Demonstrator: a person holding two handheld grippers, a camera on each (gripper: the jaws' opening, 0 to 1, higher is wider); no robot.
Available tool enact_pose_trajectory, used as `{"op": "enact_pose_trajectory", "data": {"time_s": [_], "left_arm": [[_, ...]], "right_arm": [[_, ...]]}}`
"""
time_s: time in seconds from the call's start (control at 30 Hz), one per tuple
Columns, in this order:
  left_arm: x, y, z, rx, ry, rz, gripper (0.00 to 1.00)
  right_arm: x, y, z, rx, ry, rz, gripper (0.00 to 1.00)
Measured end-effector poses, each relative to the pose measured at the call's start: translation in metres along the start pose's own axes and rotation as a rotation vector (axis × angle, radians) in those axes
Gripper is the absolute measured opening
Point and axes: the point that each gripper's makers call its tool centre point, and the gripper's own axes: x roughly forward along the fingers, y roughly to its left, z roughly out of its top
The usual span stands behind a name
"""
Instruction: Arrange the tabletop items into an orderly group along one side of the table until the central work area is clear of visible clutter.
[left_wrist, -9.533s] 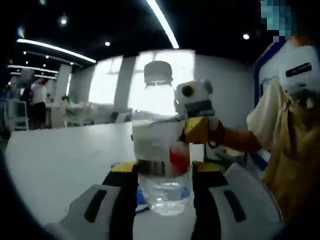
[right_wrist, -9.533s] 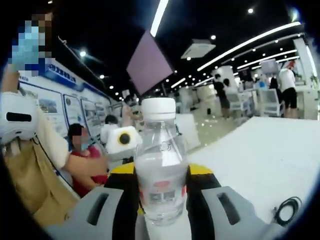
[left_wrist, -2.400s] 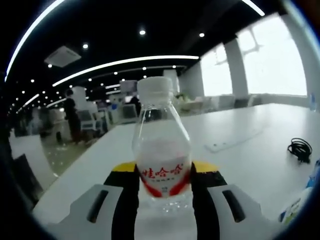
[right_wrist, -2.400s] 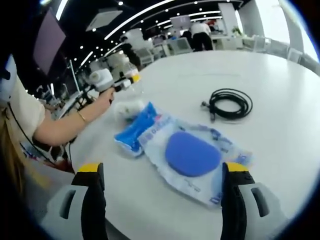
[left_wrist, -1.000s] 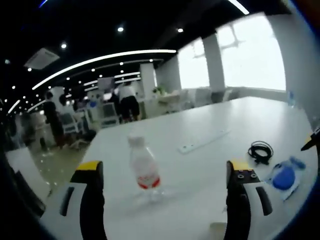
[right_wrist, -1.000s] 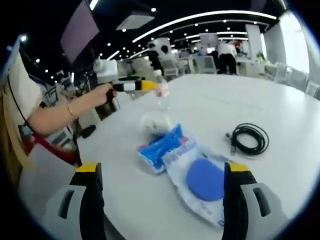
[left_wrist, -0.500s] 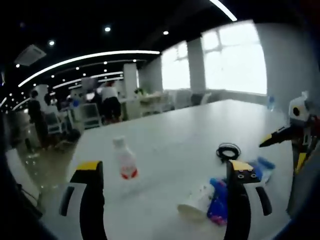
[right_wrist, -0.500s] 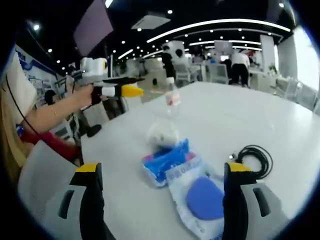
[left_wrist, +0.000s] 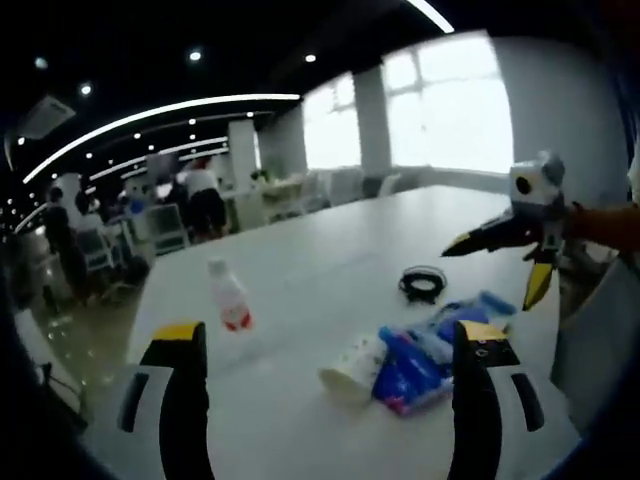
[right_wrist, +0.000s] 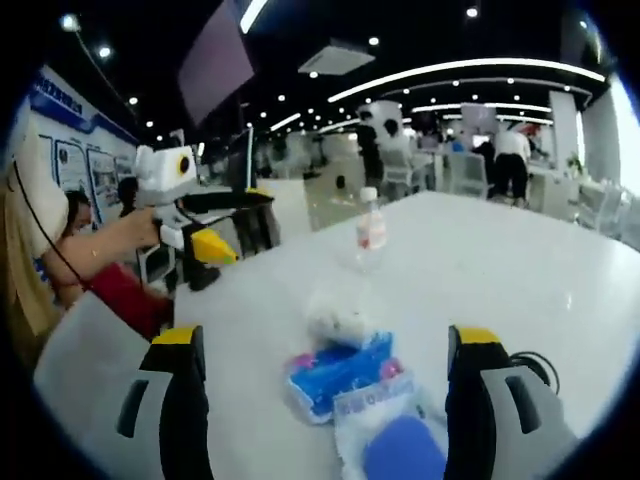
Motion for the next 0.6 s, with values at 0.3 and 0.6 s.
{"op": "enact_pose_trajectory", "data": {"time_s": [0.3,0.6], "left_arm": [[-0.016,-0.015,0.001,-0.065,-0.019,-0.019,1.00],[-0.022,-0.028,-0.018,-0.088,0.036,-0.018,1.00]], "right_arm": [[0.032,-0.003,-0.002,-0.097,0.040,0.059,0.95],[0.070,-0.008,-0.011,-0.178,0.072,0.082,0.90]]}}
